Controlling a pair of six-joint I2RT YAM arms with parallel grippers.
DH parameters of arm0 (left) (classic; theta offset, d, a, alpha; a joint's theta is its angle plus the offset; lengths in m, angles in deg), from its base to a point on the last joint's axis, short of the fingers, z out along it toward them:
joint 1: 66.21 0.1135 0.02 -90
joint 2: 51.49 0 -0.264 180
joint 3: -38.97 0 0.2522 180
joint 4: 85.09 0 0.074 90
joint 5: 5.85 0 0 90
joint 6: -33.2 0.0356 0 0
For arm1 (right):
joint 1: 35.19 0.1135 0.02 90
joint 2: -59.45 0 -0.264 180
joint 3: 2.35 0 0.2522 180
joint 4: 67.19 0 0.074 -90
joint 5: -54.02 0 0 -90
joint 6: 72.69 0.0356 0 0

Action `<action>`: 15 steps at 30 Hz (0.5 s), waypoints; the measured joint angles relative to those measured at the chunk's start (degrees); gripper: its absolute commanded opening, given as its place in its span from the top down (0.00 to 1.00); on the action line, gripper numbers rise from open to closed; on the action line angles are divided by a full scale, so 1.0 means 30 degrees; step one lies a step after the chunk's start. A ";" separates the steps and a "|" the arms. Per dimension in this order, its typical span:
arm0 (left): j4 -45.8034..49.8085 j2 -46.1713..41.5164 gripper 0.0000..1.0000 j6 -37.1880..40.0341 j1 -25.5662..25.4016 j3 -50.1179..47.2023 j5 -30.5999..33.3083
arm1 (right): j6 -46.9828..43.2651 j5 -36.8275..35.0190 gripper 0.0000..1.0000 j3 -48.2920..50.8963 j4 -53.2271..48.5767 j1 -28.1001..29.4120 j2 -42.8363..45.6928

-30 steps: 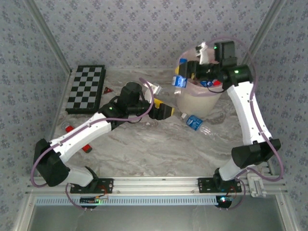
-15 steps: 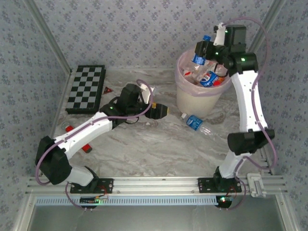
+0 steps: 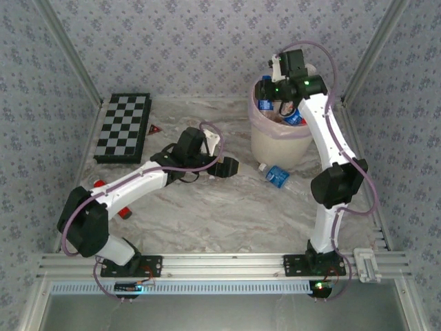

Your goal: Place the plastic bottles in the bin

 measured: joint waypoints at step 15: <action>0.1639 -0.0255 0.02 0.0328 0.0991 0.0000 0.1086 | 0.0809 0.4830 0.70 -0.1020 0.2710 0.1523 -0.1676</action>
